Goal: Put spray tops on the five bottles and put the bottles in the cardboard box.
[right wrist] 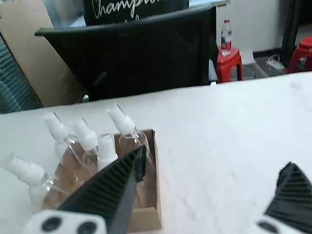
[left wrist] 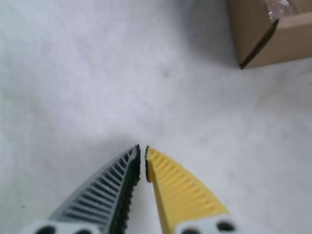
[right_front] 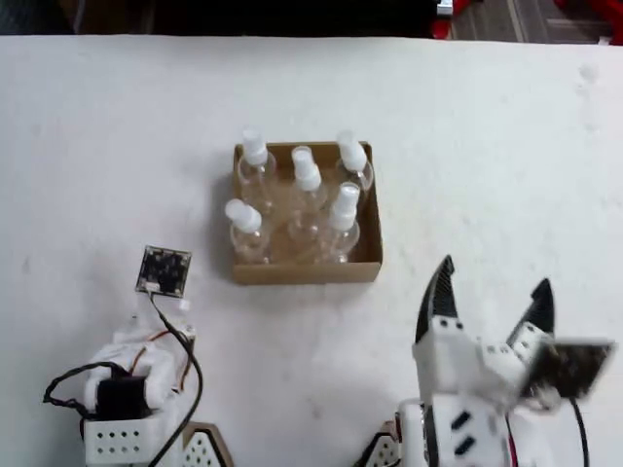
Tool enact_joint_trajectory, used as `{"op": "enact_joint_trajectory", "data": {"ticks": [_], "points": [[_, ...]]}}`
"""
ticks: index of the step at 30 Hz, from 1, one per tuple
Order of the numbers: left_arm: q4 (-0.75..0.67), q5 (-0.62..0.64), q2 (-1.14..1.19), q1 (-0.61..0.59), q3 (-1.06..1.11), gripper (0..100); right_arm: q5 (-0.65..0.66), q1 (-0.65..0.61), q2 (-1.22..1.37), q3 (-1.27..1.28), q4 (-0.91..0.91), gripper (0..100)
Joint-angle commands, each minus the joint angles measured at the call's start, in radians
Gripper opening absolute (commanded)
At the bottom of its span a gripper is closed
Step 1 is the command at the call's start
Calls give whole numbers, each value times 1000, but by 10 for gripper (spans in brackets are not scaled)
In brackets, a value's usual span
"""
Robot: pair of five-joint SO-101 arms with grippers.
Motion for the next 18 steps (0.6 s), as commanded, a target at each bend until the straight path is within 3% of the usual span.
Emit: {"op": "enact_joint_trajectory", "data": {"ticks": [1,9,14,18], "points": [[-23,-6,-8,13,-2,25,-3,30,4,146,-91,376],[-23,-6,-8,13,-2,25,-3,159,4,589,-484,376],[-23,-6,-8,13,-2,25,-3,151,4,802,-582,376],[-23,-6,-8,13,-2,25,-8,150,8,816,-559,376]]}}
